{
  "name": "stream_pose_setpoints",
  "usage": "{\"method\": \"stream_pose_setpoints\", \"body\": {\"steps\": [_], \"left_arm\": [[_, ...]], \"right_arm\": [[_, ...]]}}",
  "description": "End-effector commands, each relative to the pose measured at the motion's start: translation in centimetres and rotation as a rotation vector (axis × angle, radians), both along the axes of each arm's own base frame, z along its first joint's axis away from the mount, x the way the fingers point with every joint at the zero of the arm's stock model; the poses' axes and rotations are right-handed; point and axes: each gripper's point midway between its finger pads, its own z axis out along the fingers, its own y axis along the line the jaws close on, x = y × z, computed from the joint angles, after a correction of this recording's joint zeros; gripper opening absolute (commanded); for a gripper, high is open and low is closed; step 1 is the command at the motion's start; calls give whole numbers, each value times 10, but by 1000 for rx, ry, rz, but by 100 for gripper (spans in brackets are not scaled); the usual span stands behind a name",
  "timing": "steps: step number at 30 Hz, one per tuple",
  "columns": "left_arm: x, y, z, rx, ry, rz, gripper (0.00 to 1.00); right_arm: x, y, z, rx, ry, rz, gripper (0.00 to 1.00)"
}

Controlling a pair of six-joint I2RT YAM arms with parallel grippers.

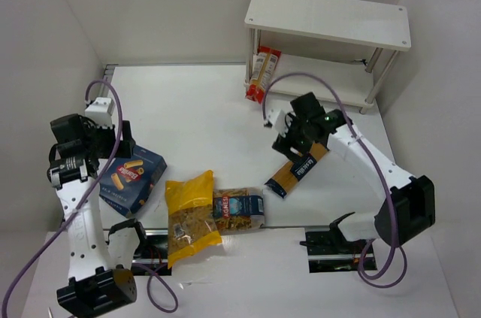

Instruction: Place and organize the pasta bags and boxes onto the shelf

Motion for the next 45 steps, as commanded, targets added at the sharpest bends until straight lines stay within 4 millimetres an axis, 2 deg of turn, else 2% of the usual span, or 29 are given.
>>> {"method": "stream_pose_setpoints", "body": {"steps": [1, 2, 3, 6, 10, 12, 13, 14, 16, 17, 20, 25, 30, 32, 33, 37, 41, 45], "left_arm": [[5, 0, 18, 26, -94, -27, 99], [4, 2, 22, 34, -112, -18, 99], [4, 0, 19, 32, -107, -33, 99], [3, 3, 20, 33, -122, -32, 99], [-3, 7, 25, 40, -151, -18, 99], [-5, 15, 21, 47, -143, 10, 99], [-7, 15, 24, 47, -155, 9, 99], [-7, 17, 24, 56, -155, 14, 99], [-10, 21, 26, 57, -166, 32, 99], [-10, 22, 27, 60, -169, 27, 99], [-15, 28, 27, 68, -170, 52, 99], [-18, 34, 26, 64, -167, 72, 99], [-19, 38, 21, 52, -147, 81, 99], [-19, 39, 21, 48, -149, 83, 99], [-19, 42, 19, 43, -142, 92, 99], [-19, 45, 17, 45, -133, 97, 99], [-19, 45, 14, 34, -119, 97, 99], [-19, 45, 14, 33, -119, 97, 99]], "right_arm": [[-19, -55, -19, -332, -107, 191, 81], [-21, -61, -13, -353, -157, 215, 82], [-27, -68, -22, -408, -162, 293, 84], [-36, -77, -23, -473, -186, 411, 85], [-48, -79, -29, -499, -211, 568, 85], [-54, -80, -38, -516, -245, 634, 85], [-48, -78, -29, -535, -334, 678, 85], [-53, -80, -39, -549, -340, 709, 85], [-51, -78, -42, -569, -394, 770, 86], [-55, -76, -52, -556, -381, 797, 86], [-52, -69, -62, -535, -381, 818, 86], [-36, -47, -64, -469, -435, 842, 86], [-37, -35, -85, -414, -373, 895, 86], [-35, -31, -87, -395, -347, 882, 86], [-37, -32, -98, -393, -299, 885, 86], [-32, -23, -104, -349, -264, 873, 86], [-18, -11, -102, -321, -273, 859, 86], [-4, -4, -110, -314, -242, 843, 86]]}}
